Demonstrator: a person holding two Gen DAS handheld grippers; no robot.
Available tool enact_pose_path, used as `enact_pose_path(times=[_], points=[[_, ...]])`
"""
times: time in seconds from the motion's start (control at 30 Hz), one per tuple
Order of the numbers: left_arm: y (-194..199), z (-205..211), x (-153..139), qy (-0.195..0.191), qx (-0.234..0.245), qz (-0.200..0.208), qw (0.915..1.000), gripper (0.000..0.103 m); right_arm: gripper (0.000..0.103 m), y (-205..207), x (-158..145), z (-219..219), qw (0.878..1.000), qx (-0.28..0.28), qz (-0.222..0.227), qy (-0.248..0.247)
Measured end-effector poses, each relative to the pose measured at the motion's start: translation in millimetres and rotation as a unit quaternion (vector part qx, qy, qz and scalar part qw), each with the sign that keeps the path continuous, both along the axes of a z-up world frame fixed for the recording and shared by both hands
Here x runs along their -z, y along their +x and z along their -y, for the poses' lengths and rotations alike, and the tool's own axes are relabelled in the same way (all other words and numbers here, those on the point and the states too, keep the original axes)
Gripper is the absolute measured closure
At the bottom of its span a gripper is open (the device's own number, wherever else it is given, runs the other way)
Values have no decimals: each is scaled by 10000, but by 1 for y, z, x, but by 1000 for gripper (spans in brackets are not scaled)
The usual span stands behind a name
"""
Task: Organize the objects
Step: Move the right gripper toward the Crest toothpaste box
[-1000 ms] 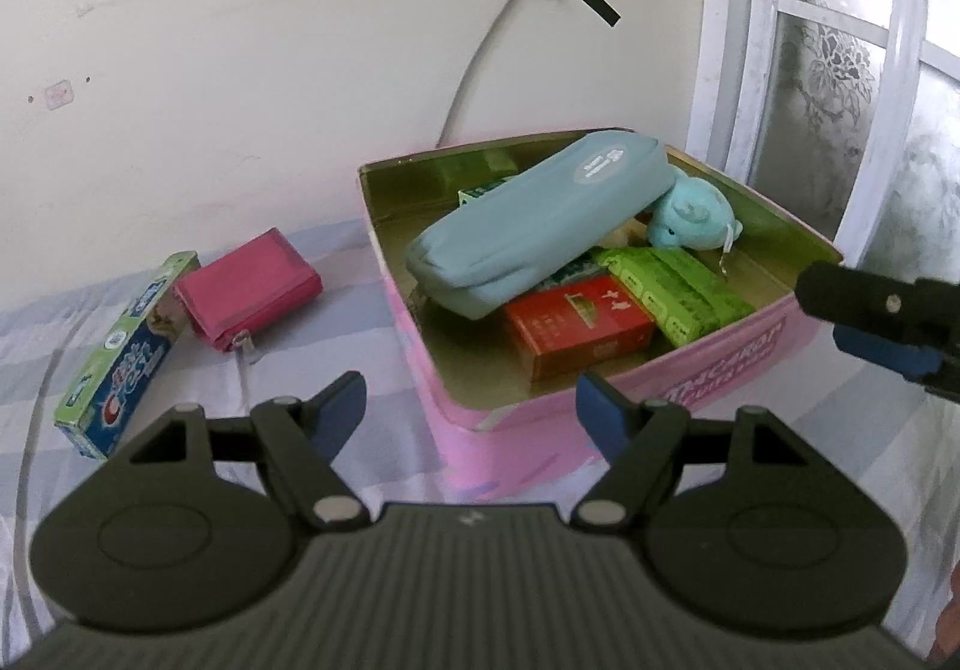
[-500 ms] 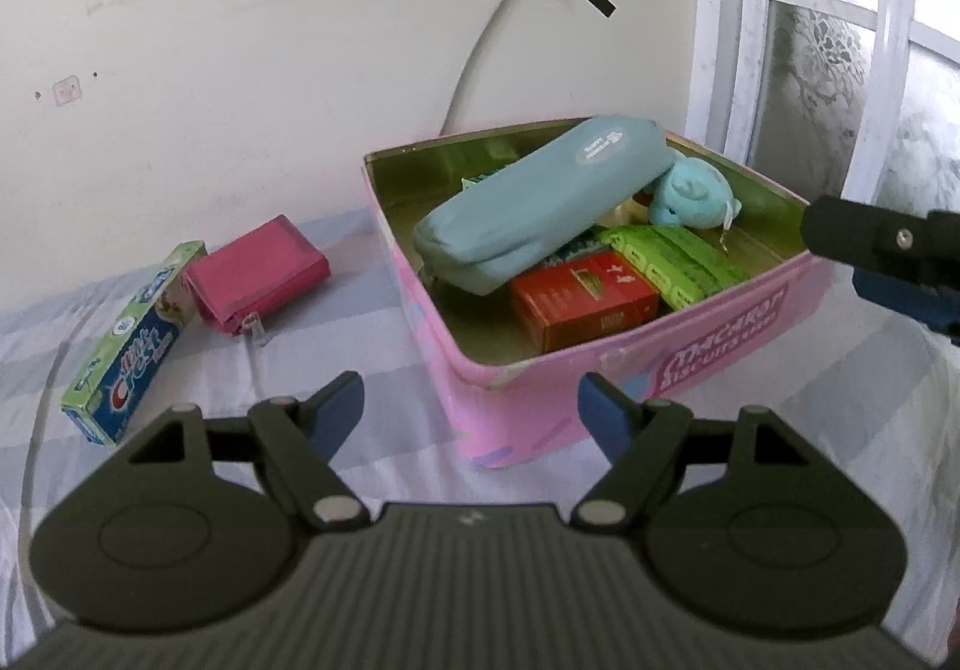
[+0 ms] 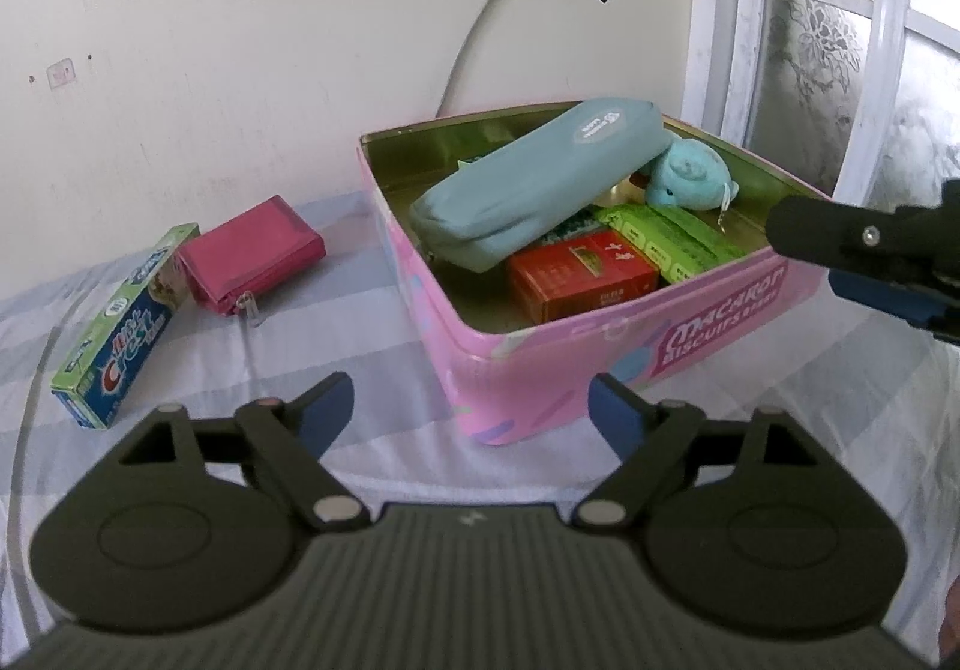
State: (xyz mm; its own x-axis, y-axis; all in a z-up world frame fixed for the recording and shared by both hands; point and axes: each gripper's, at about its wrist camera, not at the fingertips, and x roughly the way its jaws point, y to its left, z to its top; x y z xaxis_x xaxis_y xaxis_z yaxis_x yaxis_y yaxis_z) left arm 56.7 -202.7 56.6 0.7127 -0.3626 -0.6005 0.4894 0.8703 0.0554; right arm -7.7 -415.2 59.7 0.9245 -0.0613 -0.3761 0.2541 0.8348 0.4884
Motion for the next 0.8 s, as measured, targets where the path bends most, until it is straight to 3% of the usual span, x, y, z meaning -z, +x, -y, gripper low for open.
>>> enact_pose_path(times=[0.8], points=[[16,-46,5,-28,-398,116,9991,16,26,25,-2,-45,9986,-394,-176,-314]])
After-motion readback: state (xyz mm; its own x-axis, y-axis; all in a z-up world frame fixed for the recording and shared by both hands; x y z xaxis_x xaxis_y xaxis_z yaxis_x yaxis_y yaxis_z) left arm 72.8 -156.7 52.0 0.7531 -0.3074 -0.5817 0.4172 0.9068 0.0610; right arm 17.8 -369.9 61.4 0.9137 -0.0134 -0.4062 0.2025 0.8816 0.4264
